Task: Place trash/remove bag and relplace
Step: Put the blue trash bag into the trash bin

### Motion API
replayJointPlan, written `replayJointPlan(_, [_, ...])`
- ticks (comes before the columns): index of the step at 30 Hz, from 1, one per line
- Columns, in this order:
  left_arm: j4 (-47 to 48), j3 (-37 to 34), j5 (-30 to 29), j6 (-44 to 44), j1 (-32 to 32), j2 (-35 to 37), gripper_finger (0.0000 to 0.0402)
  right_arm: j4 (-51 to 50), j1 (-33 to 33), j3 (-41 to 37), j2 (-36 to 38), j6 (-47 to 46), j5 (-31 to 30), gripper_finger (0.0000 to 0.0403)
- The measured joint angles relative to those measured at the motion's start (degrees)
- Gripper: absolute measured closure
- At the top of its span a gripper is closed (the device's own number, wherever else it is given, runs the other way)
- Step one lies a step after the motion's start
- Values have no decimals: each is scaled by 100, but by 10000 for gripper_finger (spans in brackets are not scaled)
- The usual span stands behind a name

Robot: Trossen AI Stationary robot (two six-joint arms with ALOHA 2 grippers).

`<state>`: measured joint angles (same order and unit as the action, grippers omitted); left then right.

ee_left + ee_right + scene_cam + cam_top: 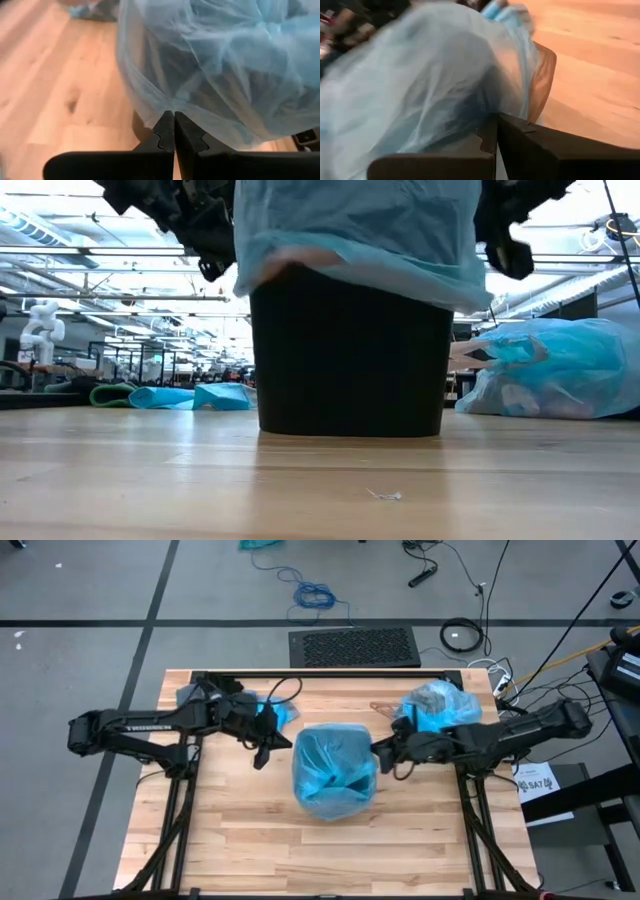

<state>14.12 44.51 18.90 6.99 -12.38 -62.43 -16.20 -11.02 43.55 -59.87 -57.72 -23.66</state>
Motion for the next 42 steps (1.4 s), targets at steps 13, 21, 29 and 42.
replayJointPlan(13, [-262,-6,1229,-174,-69,-1514,399,240,49,2,-1466,-460,660,403])
replayJointPlan(21, [-281,-6,1501,-149,-145,-1933,399,45,-35,-13,-1372,-560,577,403])
replayJointPlan(29, [-119,-2,1571,-131,-456,-1205,399,-270,-33,-2,-718,-465,516,403])
replayJointPlan(42, [880,-2,1516,130,-861,249,399,-531,-129,-2,207,-455,598,403])
